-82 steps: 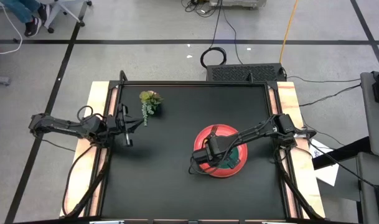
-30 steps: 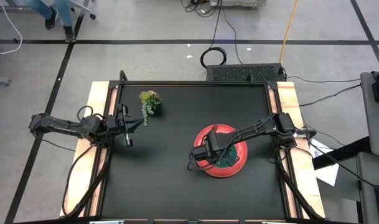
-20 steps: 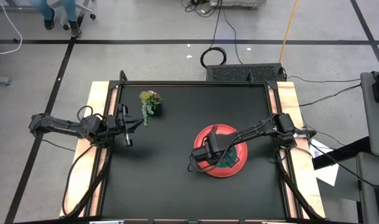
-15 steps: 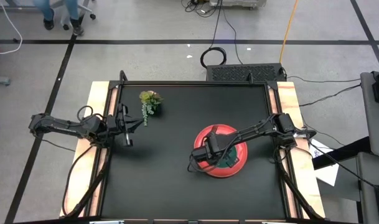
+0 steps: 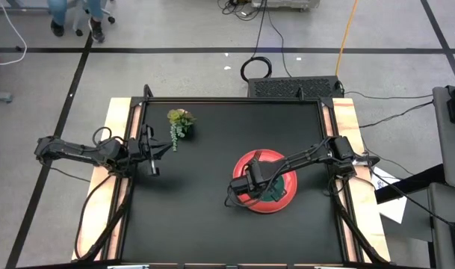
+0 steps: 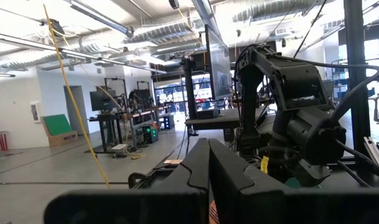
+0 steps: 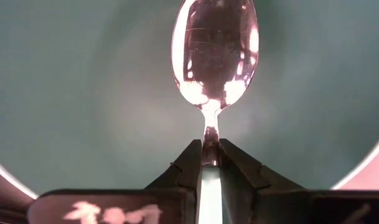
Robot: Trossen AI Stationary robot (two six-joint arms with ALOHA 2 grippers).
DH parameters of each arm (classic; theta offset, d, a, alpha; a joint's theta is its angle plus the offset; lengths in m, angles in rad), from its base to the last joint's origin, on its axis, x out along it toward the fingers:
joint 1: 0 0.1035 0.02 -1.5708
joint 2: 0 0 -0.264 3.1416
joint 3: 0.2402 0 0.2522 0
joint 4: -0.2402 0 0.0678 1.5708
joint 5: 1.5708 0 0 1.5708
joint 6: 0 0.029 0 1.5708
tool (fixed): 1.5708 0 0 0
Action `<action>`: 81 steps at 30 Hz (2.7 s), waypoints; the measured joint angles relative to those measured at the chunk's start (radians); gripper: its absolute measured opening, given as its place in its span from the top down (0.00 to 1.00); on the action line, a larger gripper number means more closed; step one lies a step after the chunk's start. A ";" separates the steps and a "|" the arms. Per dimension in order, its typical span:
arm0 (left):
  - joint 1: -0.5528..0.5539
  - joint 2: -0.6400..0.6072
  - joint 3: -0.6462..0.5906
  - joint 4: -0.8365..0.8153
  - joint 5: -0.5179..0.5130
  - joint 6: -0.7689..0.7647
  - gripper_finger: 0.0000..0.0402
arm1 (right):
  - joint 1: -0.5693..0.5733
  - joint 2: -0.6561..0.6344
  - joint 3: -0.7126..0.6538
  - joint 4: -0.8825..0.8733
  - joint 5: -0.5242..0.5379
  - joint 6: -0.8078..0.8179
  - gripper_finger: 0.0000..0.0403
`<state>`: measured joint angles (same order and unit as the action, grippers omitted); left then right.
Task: Set table place
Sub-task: Put the blue spoon into the green bowl
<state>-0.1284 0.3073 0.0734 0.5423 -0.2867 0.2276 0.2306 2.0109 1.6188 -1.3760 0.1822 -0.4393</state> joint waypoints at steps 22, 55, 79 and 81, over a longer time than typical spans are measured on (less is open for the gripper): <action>0.000 0.000 0.000 0.000 0.000 0.000 0.98 | 0.000 0.000 0.000 -0.001 -0.001 0.004 0.89; 0.000 0.000 0.000 0.001 0.000 0.000 0.98 | 0.000 0.000 0.000 0.012 -0.001 0.053 0.85; 0.000 0.000 0.000 0.001 0.000 0.000 0.98 | 0.000 -0.002 0.000 0.001 0.000 0.035 0.75; 0.000 0.000 0.000 0.001 0.000 0.000 0.98 | 0.000 -0.005 0.000 -0.010 0.000 0.035 0.75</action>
<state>-0.1284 0.3075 0.0734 0.5430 -0.2867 0.2279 0.2310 2.0058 1.6188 -1.3859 0.1822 -0.4046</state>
